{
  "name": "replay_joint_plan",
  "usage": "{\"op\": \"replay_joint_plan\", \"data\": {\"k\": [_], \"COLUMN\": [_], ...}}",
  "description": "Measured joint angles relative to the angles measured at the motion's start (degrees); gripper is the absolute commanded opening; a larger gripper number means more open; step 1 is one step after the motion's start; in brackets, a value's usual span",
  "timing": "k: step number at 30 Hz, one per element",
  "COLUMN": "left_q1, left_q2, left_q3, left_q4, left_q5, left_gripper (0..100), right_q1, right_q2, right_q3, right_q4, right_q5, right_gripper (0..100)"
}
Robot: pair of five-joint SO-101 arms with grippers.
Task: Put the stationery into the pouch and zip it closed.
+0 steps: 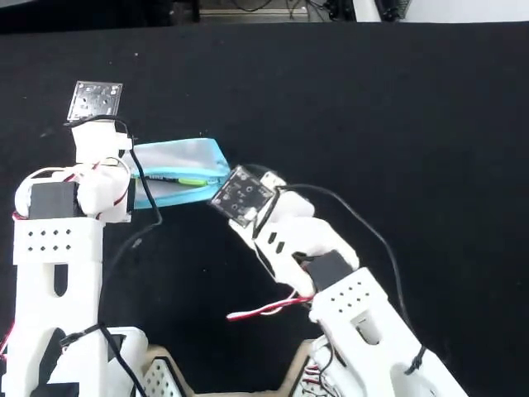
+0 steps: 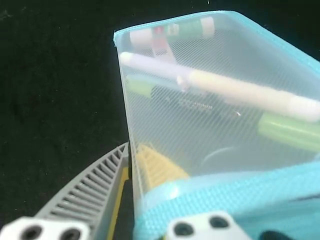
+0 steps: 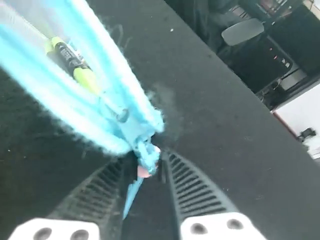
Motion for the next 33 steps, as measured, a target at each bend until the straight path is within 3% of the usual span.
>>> {"op": "replay_joint_plan", "data": {"k": [6, 18, 22, 29, 33], "left_q1": [0.00, 0.00, 0.00, 1.05, 1.14], "left_q2": [0.00, 0.00, 0.00, 0.00, 0.00], "left_q3": [0.00, 0.00, 0.00, 0.00, 0.00], "left_q4": [0.00, 0.00, 0.00, 0.00, 0.18], "left_q5": [0.00, 0.00, 0.00, 0.00, 0.00], "left_gripper": [3, 3, 3, 3, 3], "right_q1": [0.00, -0.70, -4.66, -9.32, -9.32], "right_q2": [-5.98, -42.29, -49.41, -48.97, -44.75], "right_q3": [0.00, 8.53, 11.43, 18.29, 18.46], "right_q4": [2.20, 21.80, 25.14, 18.99, 13.27], "right_q5": [0.70, 0.70, -2.55, -5.19, -9.32], "right_gripper": [1.0, 1.1, 1.1, 1.3, 8.7]}}
